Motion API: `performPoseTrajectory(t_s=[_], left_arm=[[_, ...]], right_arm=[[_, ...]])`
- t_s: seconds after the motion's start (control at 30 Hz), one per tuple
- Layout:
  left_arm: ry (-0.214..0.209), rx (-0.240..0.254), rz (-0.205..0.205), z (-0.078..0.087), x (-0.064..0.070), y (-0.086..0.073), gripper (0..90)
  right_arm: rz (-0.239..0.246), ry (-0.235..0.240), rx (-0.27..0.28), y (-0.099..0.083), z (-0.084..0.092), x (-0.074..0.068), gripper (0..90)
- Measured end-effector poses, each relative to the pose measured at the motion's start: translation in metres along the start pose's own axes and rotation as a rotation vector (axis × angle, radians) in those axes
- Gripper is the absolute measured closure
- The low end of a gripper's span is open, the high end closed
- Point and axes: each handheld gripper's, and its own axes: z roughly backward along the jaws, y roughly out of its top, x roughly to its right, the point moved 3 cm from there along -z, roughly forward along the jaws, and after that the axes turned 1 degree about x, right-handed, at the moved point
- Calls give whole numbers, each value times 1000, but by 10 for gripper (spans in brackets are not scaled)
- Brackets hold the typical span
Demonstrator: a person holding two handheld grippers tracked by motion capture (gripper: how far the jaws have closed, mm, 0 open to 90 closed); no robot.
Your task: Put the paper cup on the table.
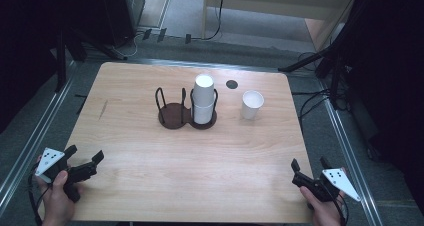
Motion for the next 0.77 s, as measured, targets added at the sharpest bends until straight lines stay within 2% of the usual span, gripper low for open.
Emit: performPoseTrajectory(t_s=[0.4,0.6,0.77], left_arm=[[5,-6,5,-1,0,0,0],[5,-7,14,-1,0,0,0],[5,-9,18,-2,-1,0,0]], right_arm=[[1,-43,-18,-12,18,15,18],[-11,-40,-12,-12,19,17,17],[-26,-27,-28,-10,17,14,17]])
